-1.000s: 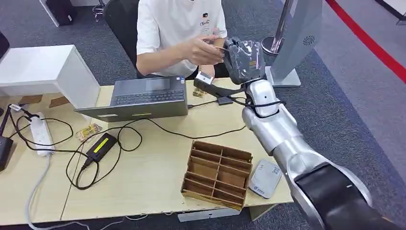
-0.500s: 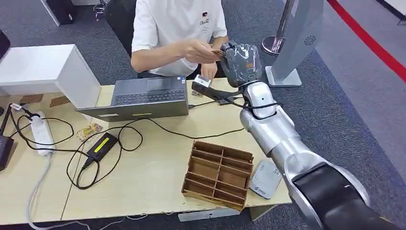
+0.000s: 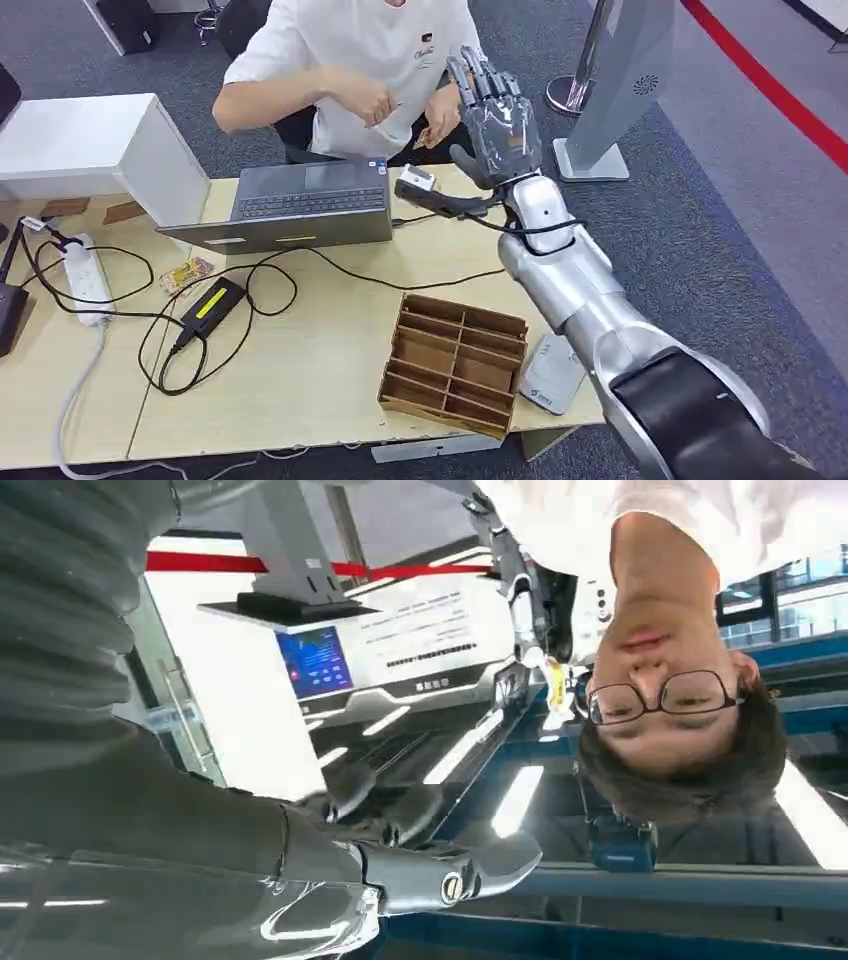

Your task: Pass the card to the sensor for recognition and then transmit it.

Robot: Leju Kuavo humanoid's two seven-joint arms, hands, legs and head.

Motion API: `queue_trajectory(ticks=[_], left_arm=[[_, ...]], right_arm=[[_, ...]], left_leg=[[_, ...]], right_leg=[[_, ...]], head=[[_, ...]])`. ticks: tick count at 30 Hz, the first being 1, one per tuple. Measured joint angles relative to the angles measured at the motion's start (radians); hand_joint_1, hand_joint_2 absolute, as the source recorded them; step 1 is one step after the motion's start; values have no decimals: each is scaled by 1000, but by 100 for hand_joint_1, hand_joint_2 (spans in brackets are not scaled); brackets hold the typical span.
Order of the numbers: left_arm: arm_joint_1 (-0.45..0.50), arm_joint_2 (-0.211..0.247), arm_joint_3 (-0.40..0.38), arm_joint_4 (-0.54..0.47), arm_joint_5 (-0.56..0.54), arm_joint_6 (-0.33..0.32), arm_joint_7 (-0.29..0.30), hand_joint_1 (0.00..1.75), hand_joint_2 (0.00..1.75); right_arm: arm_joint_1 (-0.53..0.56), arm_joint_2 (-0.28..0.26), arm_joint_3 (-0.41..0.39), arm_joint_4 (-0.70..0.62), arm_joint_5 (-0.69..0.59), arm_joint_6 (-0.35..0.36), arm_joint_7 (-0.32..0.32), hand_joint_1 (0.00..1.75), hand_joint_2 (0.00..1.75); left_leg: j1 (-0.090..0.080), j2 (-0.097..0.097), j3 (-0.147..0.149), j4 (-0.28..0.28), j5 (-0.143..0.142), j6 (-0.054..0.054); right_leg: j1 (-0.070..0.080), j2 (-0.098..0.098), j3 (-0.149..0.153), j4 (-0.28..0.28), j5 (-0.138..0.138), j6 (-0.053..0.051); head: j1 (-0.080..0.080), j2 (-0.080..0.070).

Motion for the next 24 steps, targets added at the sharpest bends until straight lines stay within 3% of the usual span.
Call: queue_trajectory(ticks=[14, 24], left_arm=[[2, 0, 0, 0, 16, 6, 11, 0, 175], [7, 1, 0, 0, 21, 18, 22, 0, 175]], right_arm=[[164, -119, 6, -279, 18, -30, -37, 0, 175], [326, -236, 1, -564, 48, -34, -49, 0, 175]], left_leg=[[0, 0, 0, 0, -1, 0], [0, 0, 1, 0, -1, -1]], right_leg=[[0, 0, 0, -1, 0, 0], [0, 0, 0, -1, 0, 0]], head=[[0, 0], [0, 0]])
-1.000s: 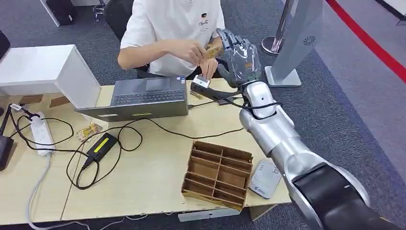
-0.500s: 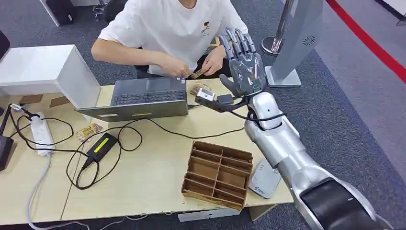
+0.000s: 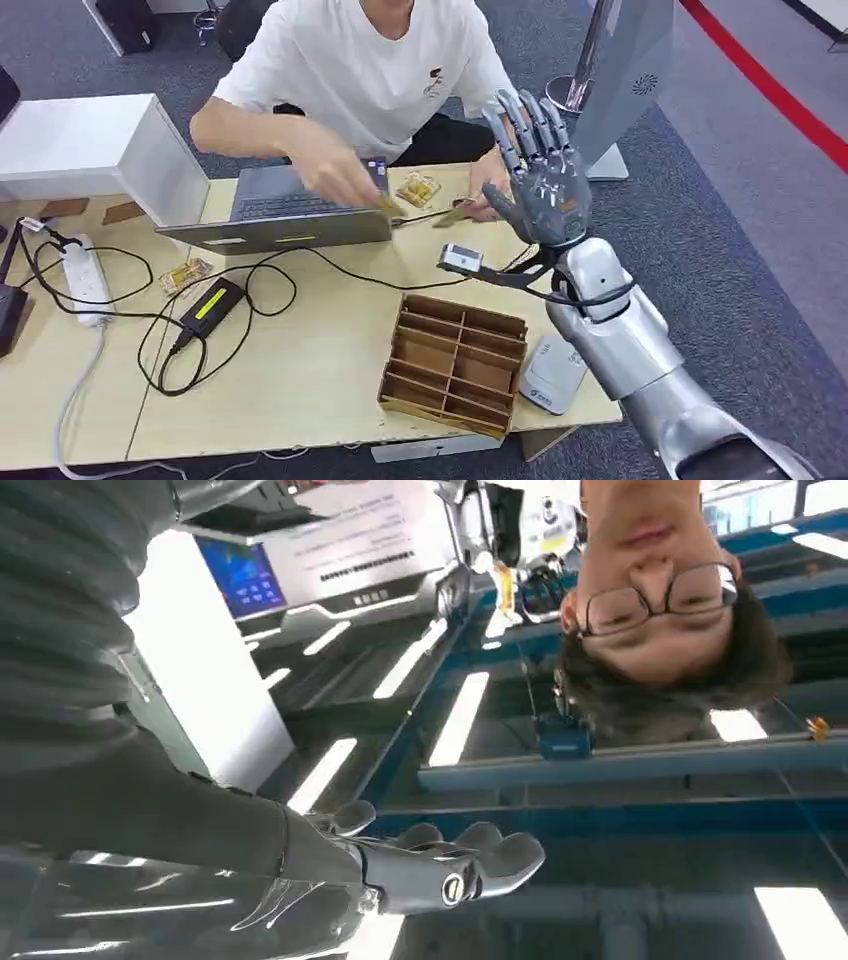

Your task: Pass the card to the sensor for recognition and then transmit it.

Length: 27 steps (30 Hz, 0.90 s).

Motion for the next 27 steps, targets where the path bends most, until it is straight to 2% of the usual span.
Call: queue_trajectory(ticks=[4, 10, 18, 27], left_arm=[[3, 0, 0, 0, 10, 7, 8, 0, 175], [7, 0, 0, 0, 13, 16, 11, 0, 175], [6, 0, 0, 0, 6, 19, 9, 0, 175], [6, 0, 0, 0, 2, 19, 8, 0, 175]], right_arm=[[82, -48, -10, -109, 0, -7, -9, 0, 175], [163, -93, -29, -200, 4, -18, -17, 0, 175], [208, -122, -45, -252, 7, -28, -26, 0, 175], [215, -132, -51, -262, 8, -32, -32, 0, 175]], left_leg=[[0, -1, 0, 0, 0, 0], [0, -1, 0, 0, -1, 0], [0, 0, 0, 0, -1, 0], [0, 0, 1, 0, 0, 0]], right_leg=[[0, -1, 1, 0, -1, 0], [0, 0, 1, 0, -1, 0], [0, 0, 1, 0, -1, 0], [0, 0, 1, 0, -1, 0]], head=[[0, 0], [0, 0], [0, 0], [0, 0]])
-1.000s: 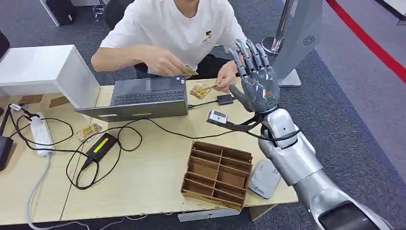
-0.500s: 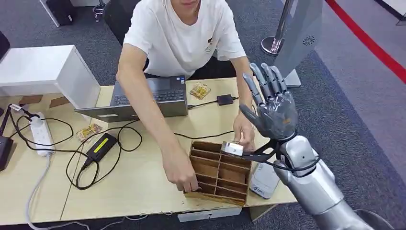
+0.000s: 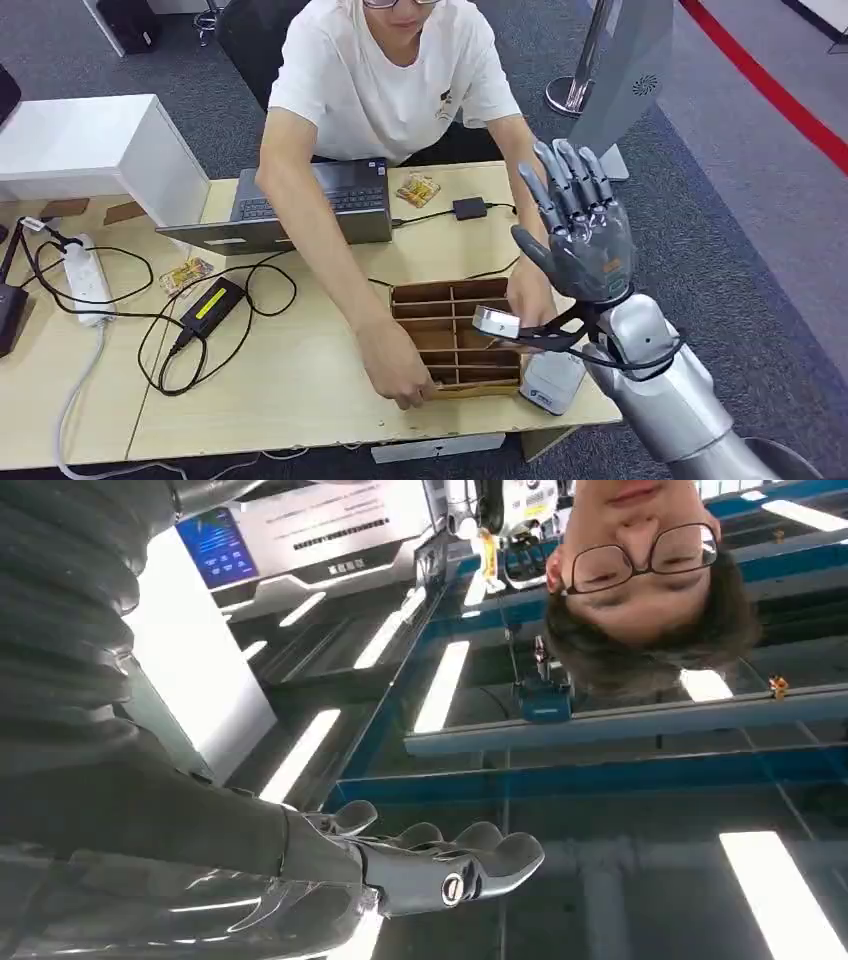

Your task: Pass the card to the sensor for recognition and then transmit it.

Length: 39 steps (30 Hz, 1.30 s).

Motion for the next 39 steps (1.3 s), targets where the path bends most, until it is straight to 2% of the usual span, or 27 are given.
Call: queue_trajectory(ticks=[26, 32, 39], left_arm=[[0, 0, 0, 0, -3, 4, -2, 0, 175], [1, 0, 0, 0, 0, 12, -2, 0, 175], [4, 0, 0, 1, 11, 22, 2, 0, 175]], right_arm=[[9, -2, 1, 5, -3, 0, -13, 0, 175], [36, -9, 5, -9, 0, -3, -16, 0, 175], [119, -45, 10, -80, 17, -10, -19, 0, 175]], left_leg=[[0, 0, 0, 0, 0, 0], [0, 0, 0, 0, 0, 0], [0, 0, 0, 0, -1, 1]], right_leg=[[0, 0, 0, 0, 0, 0], [0, 0, 0, 0, 0, 0], [0, 0, 0, 0, 0, 0]], head=[[0, 0], [0, 0], [0, 0]])
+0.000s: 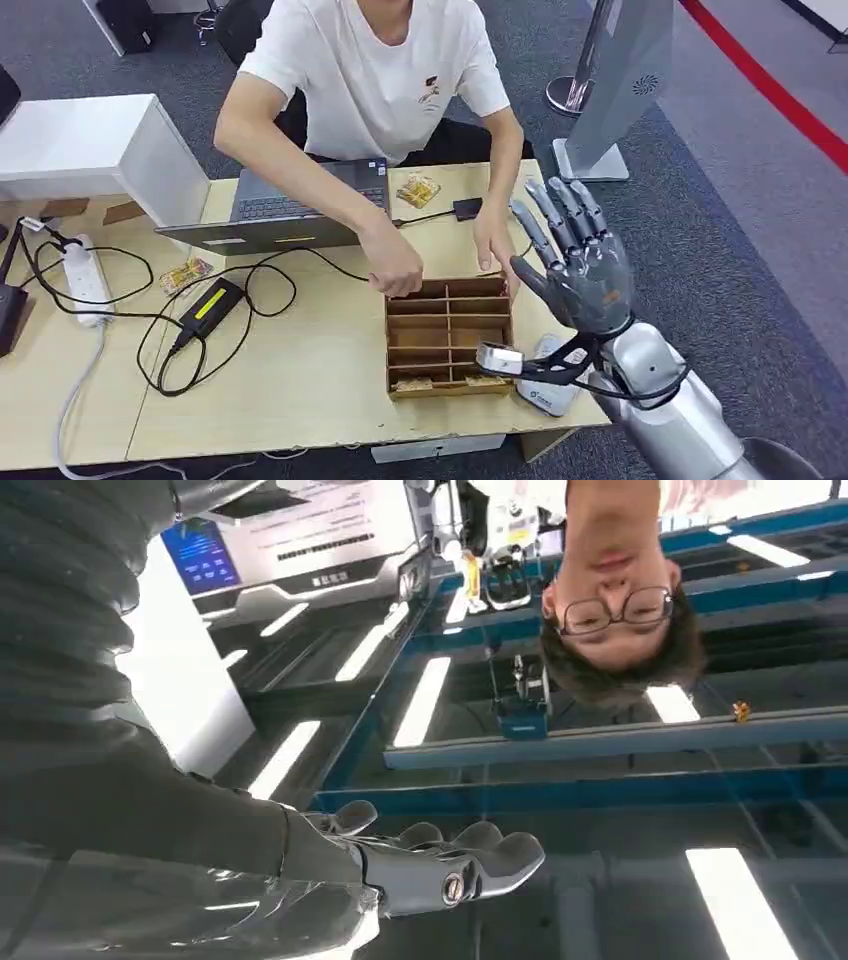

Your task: Pass the card to the sensor for recognition and then transmit it.

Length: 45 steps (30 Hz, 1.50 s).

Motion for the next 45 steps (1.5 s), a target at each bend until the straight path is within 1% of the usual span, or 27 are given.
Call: queue_trajectory(ticks=[6, 10, 15, 18, 23, 25, 30, 35, 39, 45], left_arm=[[4, 0, 0, 2, 15, 15, 10, 0, 175], [8, 0, 1, 2, 26, 31, 17, 0, 175], [17, 0, 4, 2, 38, 52, 27, 0, 175], [24, 0, 8, 2, 49, 69, 33, 0, 175], [31, 0, 19, 2, 56, 86, 38, 0, 175], [34, 0, 25, 2, 60, 90, 40, 0, 175], [37, 0, 32, 2, 63, 98, 42, 0, 175], [42, 0, 42, 2, 66, 108, 44, 0, 175], [46, -1, 50, 2, 67, 118, 48, 0, 175], [51, -1, 55, 2, 63, 130, 48, 0, 175]], right_arm=[[103, -36, -6, -76, 3, -5, 3, 0, 175], [163, -66, -16, -121, -40, 13, 3, 0, 175], [240, -107, -46, -170, -111, 90, -9, 0, 175], [296, -134, -65, -202, -183, 180, -24, 0, 175], [375, -164, -92, -242, -241, 261, -51, 0, 175], [400, -172, -98, -256, -259, 283, -53, 0, 175], [440, -184, -108, -277, -260, 296, -53, 0, 175], [488, -184, -98, -288, -261, 290, -42, 0, 175], [510, -178, -52, -284, -277, 272, -25, 0, 175], [507, -135, 60, -229, -310, 237, -11, 0, 175]], left_leg=[[0, 0, 0, 0, -1, 0], [0, 0, 0, 0, -1, 1], [0, 0, 0, 0, -2, 0], [0, 0, 0, 0, -2, 1], [0, 0, 0, 0, -3, 0], [0, 0, 0, 0, -3, 0], [0, 1, 0, 0, -3, 0], [0, 1, 0, 0, -3, 0], [0, 1, 0, 0, -3, 0], [0, 1, 0, -1, -3, 0]], right_leg=[[0, 0, 0, 0, -1, 0], [0, 0, 0, 0, -1, 0], [0, 0, 0, -1, -2, 0], [0, -1, 0, -1, -2, 1], [0, 0, 0, -1, -2, 0], [0, 0, 0, -1, -3, 0], [0, 0, 0, -1, -3, 0], [0, 0, 0, -1, -3, 0], [0, 0, 0, -1, -3, 0], [0, 1, 0, -1, -4, 0]], head=[[0, 0], [0, 0], [0, 0], [0, 0], [0, 0], [0, 0], [0, 0], [0, 0], [0, 0], [0, 0]])
